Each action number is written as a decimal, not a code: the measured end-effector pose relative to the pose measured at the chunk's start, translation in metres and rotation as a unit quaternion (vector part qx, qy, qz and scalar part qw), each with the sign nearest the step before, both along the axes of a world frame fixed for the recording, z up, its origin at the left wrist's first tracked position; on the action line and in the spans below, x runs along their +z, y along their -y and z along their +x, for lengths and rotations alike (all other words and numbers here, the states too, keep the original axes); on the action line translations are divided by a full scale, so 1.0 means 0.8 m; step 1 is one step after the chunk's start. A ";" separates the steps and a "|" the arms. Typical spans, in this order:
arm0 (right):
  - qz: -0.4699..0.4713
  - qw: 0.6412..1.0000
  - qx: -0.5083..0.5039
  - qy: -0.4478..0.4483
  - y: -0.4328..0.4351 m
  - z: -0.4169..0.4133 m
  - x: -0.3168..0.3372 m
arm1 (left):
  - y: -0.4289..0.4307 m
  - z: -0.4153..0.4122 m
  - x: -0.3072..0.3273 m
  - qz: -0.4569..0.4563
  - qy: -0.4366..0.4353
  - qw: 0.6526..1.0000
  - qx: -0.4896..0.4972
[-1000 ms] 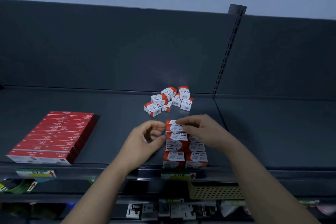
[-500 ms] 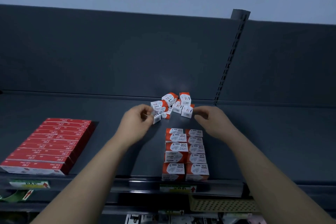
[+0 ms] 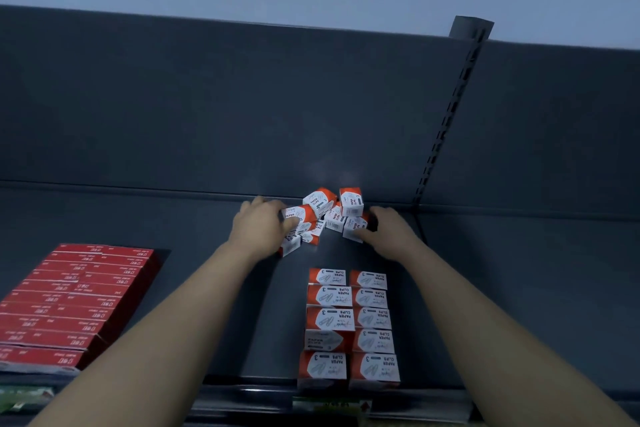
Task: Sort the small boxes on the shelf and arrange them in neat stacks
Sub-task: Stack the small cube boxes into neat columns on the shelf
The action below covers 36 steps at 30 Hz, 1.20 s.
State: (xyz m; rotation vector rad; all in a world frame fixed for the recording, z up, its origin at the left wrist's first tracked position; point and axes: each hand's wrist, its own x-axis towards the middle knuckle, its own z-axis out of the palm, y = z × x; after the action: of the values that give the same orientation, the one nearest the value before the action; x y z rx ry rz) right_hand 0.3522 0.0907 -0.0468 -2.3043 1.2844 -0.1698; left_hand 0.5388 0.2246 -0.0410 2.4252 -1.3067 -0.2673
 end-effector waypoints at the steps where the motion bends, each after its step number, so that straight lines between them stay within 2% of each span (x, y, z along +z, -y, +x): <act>1: 0.011 1.000 -0.004 0.002 0.002 0.001 -0.002 | -0.001 -0.001 -0.001 -0.022 -0.008 1.000 0.001; 5: 0.044 0.997 -0.038 0.046 0.001 -0.002 0.003 | -0.010 -0.007 -0.003 -0.090 -0.064 0.994 -0.008; 9: 0.123 0.985 -0.067 0.103 0.003 -0.016 0.006 | -0.022 -0.013 0.000 -0.153 -0.115 0.981 -0.027; 12: 0.157 0.975 -0.051 0.145 0.003 -0.029 0.006 | -0.035 -0.019 0.012 -0.202 -0.226 0.951 -0.062; 15: 0.170 0.966 -0.066 0.182 -0.002 -0.042 0.008 | -0.053 -0.033 0.022 -0.187 -0.309 0.924 -0.123; 18: 0.151 0.957 -0.109 0.223 -0.007 -0.054 0.008 | -0.067 -0.054 0.025 -0.163 -0.320 0.923 -0.135; 21: 0.176 0.936 -0.129 0.277 -0.016 -0.064 0.012 | -0.074 -0.072 0.022 -0.137 -0.324 0.926 -0.139; 32: 0.168 0.922 0.010 0.348 -0.080 -0.074 0.049 | -0.090 -0.077 0.022 -0.116 -0.318 0.925 -0.172; 36: 0.157 0.931 0.018 0.329 -0.095 -0.069 0.051 | -0.094 -0.072 0.020 -0.112 -0.306 0.927 -0.185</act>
State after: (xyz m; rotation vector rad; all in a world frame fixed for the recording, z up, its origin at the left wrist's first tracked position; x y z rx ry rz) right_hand 0.2973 0.1664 -0.0059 -1.7643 0.8449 -0.6177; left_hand 0.4809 0.2995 -0.0252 1.6809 -1.3778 -0.8481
